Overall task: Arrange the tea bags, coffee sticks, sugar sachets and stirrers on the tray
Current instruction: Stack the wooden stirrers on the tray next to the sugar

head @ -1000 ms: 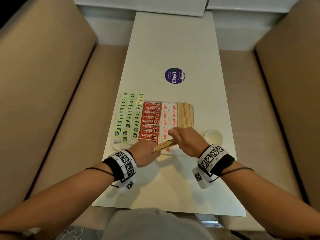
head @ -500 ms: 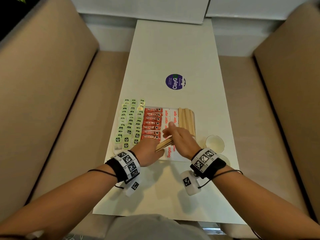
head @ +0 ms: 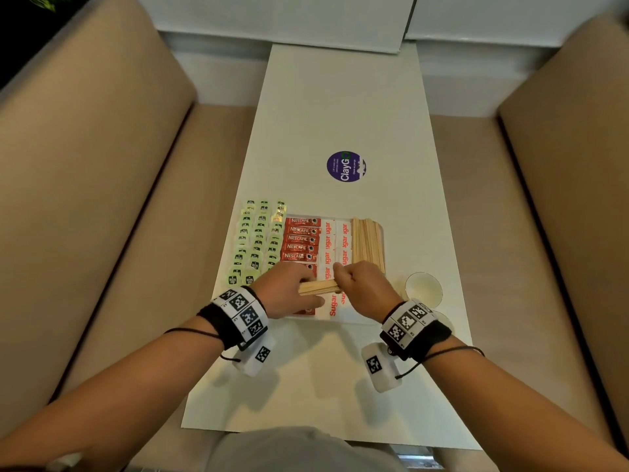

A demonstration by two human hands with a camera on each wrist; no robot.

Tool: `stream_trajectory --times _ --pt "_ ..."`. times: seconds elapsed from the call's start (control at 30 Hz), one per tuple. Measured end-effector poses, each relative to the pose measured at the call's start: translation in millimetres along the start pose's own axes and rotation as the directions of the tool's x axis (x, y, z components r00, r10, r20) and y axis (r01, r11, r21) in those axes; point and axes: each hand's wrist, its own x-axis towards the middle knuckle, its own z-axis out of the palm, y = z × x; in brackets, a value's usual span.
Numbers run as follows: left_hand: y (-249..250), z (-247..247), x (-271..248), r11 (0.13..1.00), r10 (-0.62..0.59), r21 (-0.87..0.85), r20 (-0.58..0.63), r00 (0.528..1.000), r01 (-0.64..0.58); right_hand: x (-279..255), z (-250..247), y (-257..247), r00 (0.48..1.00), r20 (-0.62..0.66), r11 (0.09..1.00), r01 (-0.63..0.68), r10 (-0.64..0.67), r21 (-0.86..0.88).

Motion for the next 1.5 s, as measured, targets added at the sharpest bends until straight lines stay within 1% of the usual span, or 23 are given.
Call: stream_trajectory --times 0.03,0.13,0.2,0.27,0.3,0.37,0.4,0.47,0.53,0.6,0.63,0.7,0.73,0.8,0.87,0.9,0.97,1.07,1.13,1.2,1.3,1.43,1.5 --pt "-2 -3 -1 0.999 -0.006 -0.036 -0.016 1.0 0.005 -1 -3 2 1.0 -0.025 1.0 -0.018 0.018 0.014" --pt "-8 -9 -1 0.976 -0.045 -0.217 -0.064 0.997 0.03 -3 -9 8 0.992 -0.105 0.996 -0.069 0.075 0.063" --pt "-5 -8 2 0.964 -0.062 -0.266 -0.125 0.99 0.027 -4 -9 8 0.986 -0.143 0.991 -0.074 0.09 0.114" --pt "5 -5 7 0.945 -0.119 -0.323 -0.18 0.976 0.055 -5 -3 5 0.983 -0.16 0.985 -0.064 0.09 0.163" --pt "10 -4 10 0.936 -0.153 -0.345 -0.218 0.964 0.07 -5 1 4 0.986 -0.148 0.981 -0.053 0.081 0.186" --pt "16 -3 16 0.937 -0.2 -0.337 -0.304 0.931 0.091 -9 9 5 0.997 -0.066 0.973 -0.028 0.044 0.23" --pt "16 -3 19 0.948 -0.195 -0.305 -0.336 0.921 0.089 -12 11 6 1.0 -0.006 0.966 -0.019 0.021 0.256" --pt "14 -2 21 0.974 -0.143 -0.215 -0.349 0.926 0.07 -20 13 7 0.994 0.11 0.953 -0.009 -0.025 0.304" --pt "10 1 25 0.984 -0.091 -0.177 -0.328 0.94 0.033 -28 14 7 0.981 0.186 0.957 -0.003 -0.054 0.291" --pt "9 5 29 0.983 -0.056 -0.181 -0.312 0.949 -0.002 -34 17 8 0.971 0.222 0.969 0.028 -0.084 0.246" --pt "9 7 31 0.983 -0.043 -0.181 -0.305 0.951 -0.014 -37 18 7 0.97 0.227 0.977 0.04 -0.089 0.21" --pt "9 10 35 0.98 -0.046 -0.198 -0.3 0.953 -0.015 -38 20 10 0.979 0.192 0.993 0.053 -0.073 0.107" --pt "8 12 37 0.979 -0.065 -0.205 -0.308 0.949 0.0 -38 21 12 0.985 0.159 0.997 0.053 -0.062 0.064" --pt "10 17 40 0.979 -0.13 -0.188 -0.31 0.942 0.073 -37 22 17 0.994 0.104 0.999 0.038 -0.039 0.017" --pt "12 22 45 0.979 -0.185 -0.13 -0.26 0.948 0.155 -35 24 21 0.997 0.075 1.0 0.002 -0.003 0.002" --pt "12 24 48 0.979 -0.196 -0.107 -0.226 0.954 0.176 -35 26 23 0.997 0.068 1.0 -0.019 0.019 -0.003" --pt "11 27 52 0.977 -0.206 -0.097 -0.174 0.963 0.191 -35 29 25 0.997 0.064 0.999 -0.041 0.042 -0.019" --pt "11 27 59 0.979 -0.199 -0.068 -0.113 0.973 0.192 -40 31 26 0.995 0.092 0.999 -0.02 0.024 -0.043" --pt "16 27 63 0.986 -0.163 -0.034 -0.042 0.986 0.161 -41 31 27 0.992 0.122 0.999 -0.007 0.011 -0.031" --pt "19 30 67 0.993 -0.116 -0.035 0.021 0.993 0.117 -42 31 28 0.99 0.141 1.0 -0.007 0.006 0.001" --pt "19 31 72 0.997 -0.068 -0.027 0.075 0.995 0.071 -42 29 32 0.988 0.151 0.999 -0.032 0.026 0.035" --pt "23 31 78 0.994 0.022 0.103 0.132 0.991 -0.036 -45 25 34 0.977 0.199 0.992 -0.093 0.074 0.087" --pt "28 31 81 0.985 0.061 0.149 0.163 0.985 -0.086 -41 19 34 0.976 0.199 0.995 -0.094 0.083 0.046"
